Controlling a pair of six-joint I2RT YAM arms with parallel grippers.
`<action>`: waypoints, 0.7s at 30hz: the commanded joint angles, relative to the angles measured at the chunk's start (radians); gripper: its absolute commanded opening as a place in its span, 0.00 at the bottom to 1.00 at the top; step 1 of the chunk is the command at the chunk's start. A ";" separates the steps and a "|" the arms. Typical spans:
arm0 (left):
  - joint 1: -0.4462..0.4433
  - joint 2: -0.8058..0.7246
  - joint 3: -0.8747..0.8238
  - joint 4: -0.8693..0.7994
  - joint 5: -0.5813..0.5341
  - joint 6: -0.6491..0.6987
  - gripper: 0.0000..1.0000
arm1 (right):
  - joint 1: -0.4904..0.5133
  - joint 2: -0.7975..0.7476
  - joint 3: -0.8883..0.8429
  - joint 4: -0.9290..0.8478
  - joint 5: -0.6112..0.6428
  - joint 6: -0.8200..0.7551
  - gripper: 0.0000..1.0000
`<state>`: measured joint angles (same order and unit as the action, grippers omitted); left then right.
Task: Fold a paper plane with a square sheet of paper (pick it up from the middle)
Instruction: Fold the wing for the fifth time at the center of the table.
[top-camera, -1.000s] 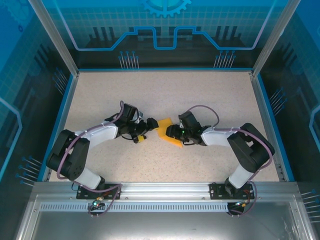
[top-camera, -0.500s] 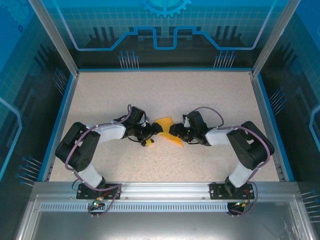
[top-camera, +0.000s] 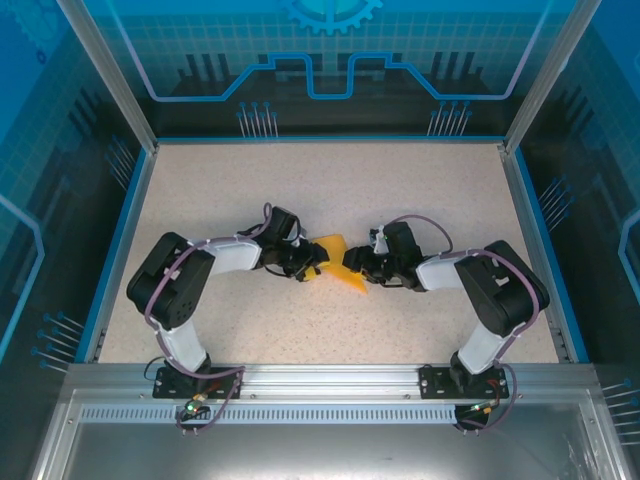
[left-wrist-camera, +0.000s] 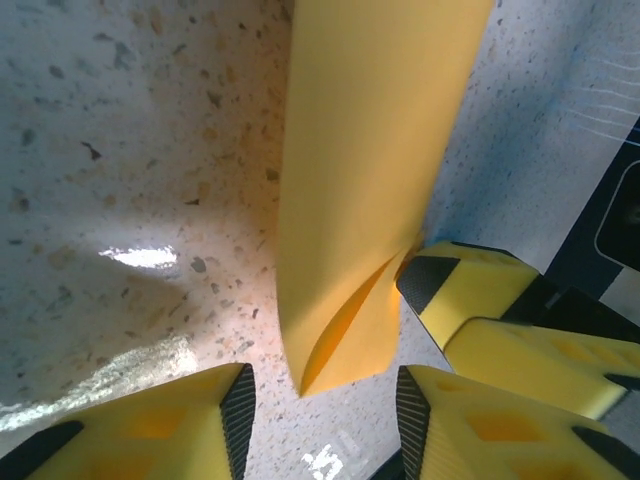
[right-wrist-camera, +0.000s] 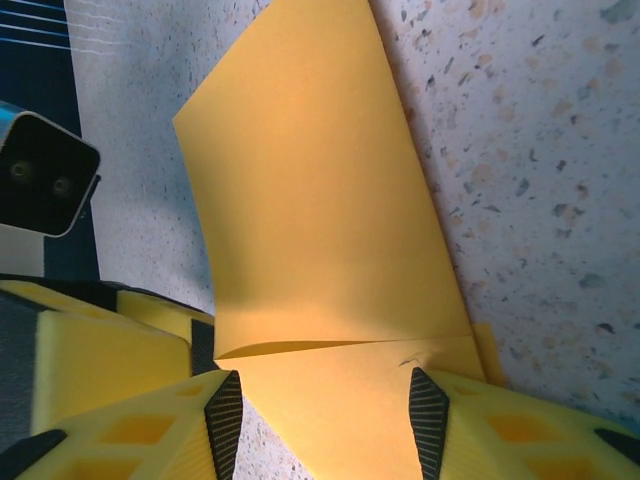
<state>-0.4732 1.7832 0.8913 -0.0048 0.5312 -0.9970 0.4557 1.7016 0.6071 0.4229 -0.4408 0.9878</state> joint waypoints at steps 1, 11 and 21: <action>-0.010 0.035 0.029 0.041 0.040 -0.024 0.42 | -0.026 0.045 -0.026 -0.022 -0.007 0.005 0.51; -0.013 0.076 0.060 0.075 0.075 -0.024 0.26 | -0.032 0.059 -0.030 -0.009 -0.020 0.003 0.51; -0.026 0.070 0.058 0.057 0.092 0.009 0.16 | -0.035 0.042 -0.018 -0.014 -0.030 -0.040 0.53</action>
<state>-0.4896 1.8435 0.9287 0.0654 0.5888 -1.0161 0.4355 1.7153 0.6029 0.4511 -0.4973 0.9894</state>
